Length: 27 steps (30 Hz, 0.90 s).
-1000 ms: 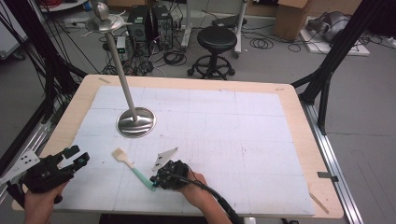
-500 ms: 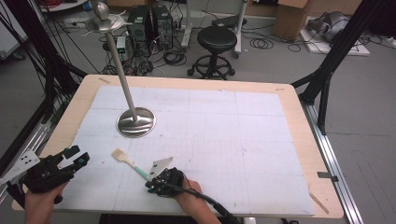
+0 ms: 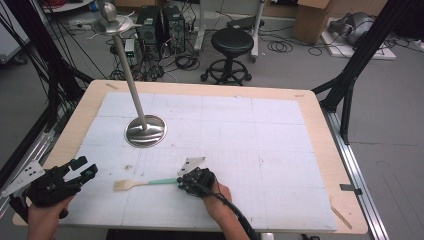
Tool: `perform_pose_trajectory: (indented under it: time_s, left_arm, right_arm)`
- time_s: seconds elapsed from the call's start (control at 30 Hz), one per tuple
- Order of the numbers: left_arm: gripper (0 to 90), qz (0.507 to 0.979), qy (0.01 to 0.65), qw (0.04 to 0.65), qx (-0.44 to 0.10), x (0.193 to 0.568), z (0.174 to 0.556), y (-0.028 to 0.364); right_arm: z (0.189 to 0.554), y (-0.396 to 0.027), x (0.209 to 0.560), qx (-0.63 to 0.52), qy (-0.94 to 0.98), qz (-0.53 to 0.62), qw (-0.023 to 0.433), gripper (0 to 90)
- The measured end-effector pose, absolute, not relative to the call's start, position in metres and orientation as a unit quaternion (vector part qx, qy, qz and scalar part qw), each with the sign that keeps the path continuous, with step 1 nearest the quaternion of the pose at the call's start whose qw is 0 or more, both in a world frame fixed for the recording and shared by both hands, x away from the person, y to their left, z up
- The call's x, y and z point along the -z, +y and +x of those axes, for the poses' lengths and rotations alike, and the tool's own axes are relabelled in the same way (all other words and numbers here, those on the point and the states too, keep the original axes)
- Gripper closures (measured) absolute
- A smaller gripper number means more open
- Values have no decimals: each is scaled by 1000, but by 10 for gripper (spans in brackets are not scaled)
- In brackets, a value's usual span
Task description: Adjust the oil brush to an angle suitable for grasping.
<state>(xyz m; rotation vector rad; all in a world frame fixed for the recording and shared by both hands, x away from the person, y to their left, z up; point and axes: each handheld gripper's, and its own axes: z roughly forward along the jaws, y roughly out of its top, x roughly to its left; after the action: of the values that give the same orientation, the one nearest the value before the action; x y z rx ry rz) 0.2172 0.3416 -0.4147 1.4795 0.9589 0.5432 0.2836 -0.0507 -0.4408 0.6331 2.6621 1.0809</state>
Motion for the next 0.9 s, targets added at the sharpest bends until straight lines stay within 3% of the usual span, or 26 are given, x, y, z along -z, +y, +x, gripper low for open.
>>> perform_pose_trajectory:
  time_s: [0.23, 0.47, 0.6, 0.9]
  left_arm:
    - [431, 646, 407, 603, -229, 415, 218, 338]
    - [411, 646, 405, 609, -219, 416, 219, 332]
    - [386, 654, 396, 608, -213, 415, 219, 324]
    - [243, 654, 381, 622, -202, 413, 218, 306]
  right_arm:
    - [293, -63, 440, -387, 878, 261, 107, 892]
    - [274, -117, 421, -461, 831, 288, 121, 856]
    - [257, -160, 406, -508, 792, 310, 140, 727]
    - [213, -247, 388, -520, 729, 376, 238, 247]
